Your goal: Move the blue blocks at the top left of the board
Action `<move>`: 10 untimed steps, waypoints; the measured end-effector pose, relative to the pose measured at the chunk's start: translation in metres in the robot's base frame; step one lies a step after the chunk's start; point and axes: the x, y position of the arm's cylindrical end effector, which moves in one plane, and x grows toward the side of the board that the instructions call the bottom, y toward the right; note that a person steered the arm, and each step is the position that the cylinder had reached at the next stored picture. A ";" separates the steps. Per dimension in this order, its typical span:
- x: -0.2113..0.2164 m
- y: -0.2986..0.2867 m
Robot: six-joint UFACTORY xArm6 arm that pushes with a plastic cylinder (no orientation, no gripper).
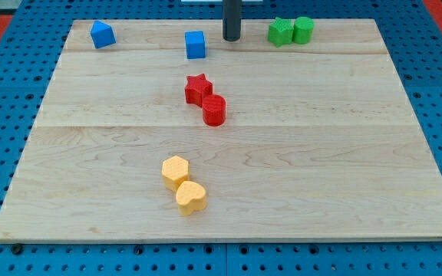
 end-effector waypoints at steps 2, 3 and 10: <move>0.011 -0.096; 0.039 -0.064; 0.002 -0.201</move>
